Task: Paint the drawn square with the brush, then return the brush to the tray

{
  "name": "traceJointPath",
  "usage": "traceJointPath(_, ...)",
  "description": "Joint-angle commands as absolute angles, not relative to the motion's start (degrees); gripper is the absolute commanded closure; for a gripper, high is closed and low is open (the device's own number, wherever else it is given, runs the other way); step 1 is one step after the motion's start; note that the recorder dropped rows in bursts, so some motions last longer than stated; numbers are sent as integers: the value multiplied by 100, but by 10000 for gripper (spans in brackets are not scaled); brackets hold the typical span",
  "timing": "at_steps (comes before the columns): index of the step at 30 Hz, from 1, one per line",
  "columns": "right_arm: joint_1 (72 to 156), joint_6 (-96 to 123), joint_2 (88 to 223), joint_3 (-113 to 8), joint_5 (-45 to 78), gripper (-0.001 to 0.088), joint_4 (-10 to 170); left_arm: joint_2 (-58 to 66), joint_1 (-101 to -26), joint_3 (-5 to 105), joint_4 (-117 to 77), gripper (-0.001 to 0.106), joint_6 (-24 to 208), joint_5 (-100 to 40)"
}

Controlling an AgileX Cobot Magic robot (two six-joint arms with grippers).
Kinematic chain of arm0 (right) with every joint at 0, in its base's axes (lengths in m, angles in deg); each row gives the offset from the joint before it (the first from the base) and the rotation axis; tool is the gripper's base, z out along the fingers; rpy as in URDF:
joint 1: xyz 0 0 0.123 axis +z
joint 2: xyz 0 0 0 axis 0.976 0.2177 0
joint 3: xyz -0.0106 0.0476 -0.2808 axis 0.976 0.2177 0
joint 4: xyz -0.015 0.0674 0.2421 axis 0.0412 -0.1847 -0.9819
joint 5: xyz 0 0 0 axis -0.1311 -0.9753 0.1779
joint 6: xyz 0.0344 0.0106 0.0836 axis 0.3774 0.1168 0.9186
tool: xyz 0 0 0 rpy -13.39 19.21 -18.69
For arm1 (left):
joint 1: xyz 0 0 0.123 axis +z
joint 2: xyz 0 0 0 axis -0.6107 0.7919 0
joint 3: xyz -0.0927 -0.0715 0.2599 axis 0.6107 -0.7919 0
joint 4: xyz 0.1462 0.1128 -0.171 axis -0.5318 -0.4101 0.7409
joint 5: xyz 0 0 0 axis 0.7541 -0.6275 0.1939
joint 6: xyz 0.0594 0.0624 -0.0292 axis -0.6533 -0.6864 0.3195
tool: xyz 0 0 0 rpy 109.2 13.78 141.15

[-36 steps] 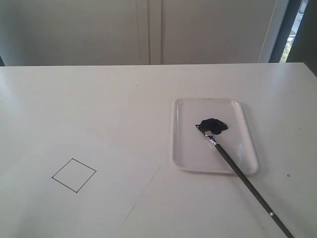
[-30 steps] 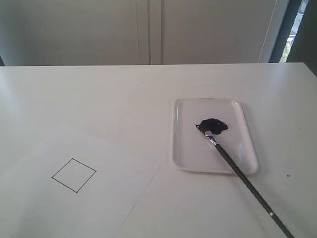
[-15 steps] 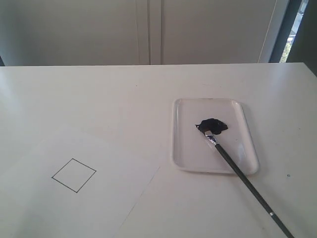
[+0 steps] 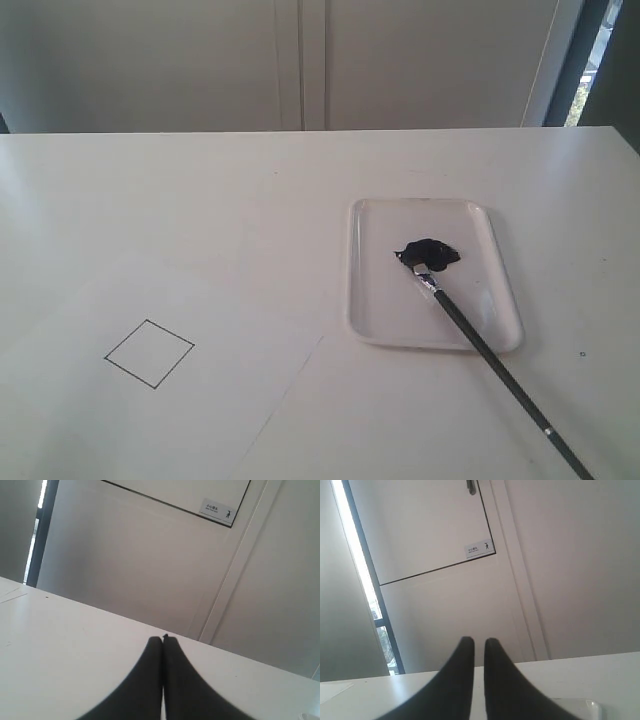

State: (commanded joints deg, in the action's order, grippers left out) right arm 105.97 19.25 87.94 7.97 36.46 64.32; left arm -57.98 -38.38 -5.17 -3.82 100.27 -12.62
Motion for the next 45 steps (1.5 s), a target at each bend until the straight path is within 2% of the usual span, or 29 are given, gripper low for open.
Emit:
traceJointPath(19, 10597, 2060, 8794, 797, 3521, 787, 6432, -5798, -3838, -517, -382, 1053, 10039, -943)
traceJointPath(24, 10597, 2077, 8794, 797, 3553, 787, 6418, -5798, -3838, -517, -381, 1053, 10272, -1463)
traceJointPath(40, 10597, 2075, 8794, 797, 3547, 787, 6418, -5798, -3838, -517, -359, 1053, 10166, -1375)
traceJointPath(45, 10597, 2075, 8794, 797, 3526, 787, 6418, -5798, -3838, -517, -359, 1053, 10987, -1654)
